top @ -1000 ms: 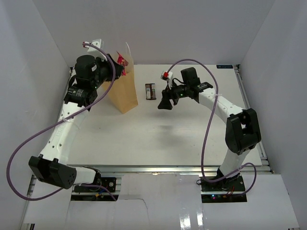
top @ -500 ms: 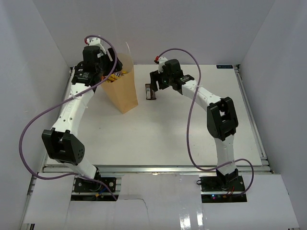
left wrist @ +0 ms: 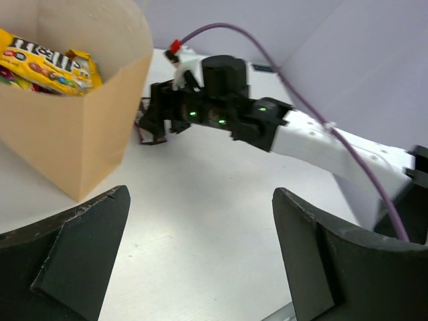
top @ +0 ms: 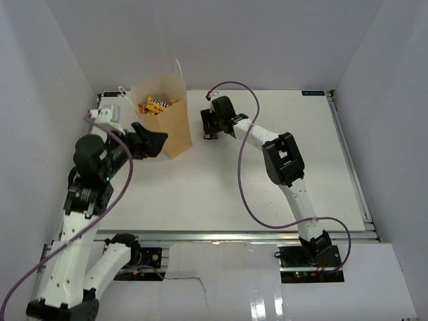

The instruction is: Place the snacks into the paper bag

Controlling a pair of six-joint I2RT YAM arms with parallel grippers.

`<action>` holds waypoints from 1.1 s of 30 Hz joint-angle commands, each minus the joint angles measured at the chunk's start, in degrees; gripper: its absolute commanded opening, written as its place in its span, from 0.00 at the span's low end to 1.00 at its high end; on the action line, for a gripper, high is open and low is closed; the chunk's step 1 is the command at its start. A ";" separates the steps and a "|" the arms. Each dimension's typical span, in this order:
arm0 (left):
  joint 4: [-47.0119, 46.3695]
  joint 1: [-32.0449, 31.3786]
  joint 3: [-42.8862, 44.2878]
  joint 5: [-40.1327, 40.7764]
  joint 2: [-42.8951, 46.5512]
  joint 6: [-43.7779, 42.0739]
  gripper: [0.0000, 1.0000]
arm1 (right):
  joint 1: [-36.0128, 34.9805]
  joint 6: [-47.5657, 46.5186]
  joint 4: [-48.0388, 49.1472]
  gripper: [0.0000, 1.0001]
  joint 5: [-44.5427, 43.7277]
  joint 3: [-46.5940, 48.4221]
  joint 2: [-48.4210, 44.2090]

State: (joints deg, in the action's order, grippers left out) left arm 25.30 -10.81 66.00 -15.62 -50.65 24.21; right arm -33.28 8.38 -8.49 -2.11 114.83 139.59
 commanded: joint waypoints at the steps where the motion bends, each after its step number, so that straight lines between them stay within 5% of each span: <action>1: 1.42 0.17 -11.81 -2.05 11.05 6.54 0.98 | -1.62 1.28 2.96 0.67 -5.44 3.30 1.21; 7: -4.02 0.26 -21.60 -3.01 19.71 16.29 0.98 | -1.70 1.37 0.24 0.42 -7.38 0.05 0.86; 16: -20.62 0.26 -29.96 -14.26 10.06 24.30 0.98 | 0.23 1.29 -0.38 0.08 1.13 -11.80 -6.77; 21: -33.10 -2.63 -34.44 -14.46 3.47 32.12 0.98 | 4.17 -5.02 0.05 0.08 21.05 -24.01 -19.86; 26: -33.30 -11.51 -33.13 -8.30 -4.53 32.48 0.98 | 6.73 -17.68 0.49 0.08 46.27 -42.73 -32.78; 33: -33.39 -18.28 -29.88 -4.51 -18.06 37.14 0.98 | 6.47 -24.72 0.50 0.08 53.44 -56.90 -47.73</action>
State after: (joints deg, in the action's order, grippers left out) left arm -6.39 -27.77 32.88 -22.72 -66.04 58.76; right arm -26.26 -11.07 -8.99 42.81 60.10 95.44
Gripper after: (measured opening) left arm 0.979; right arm 0.114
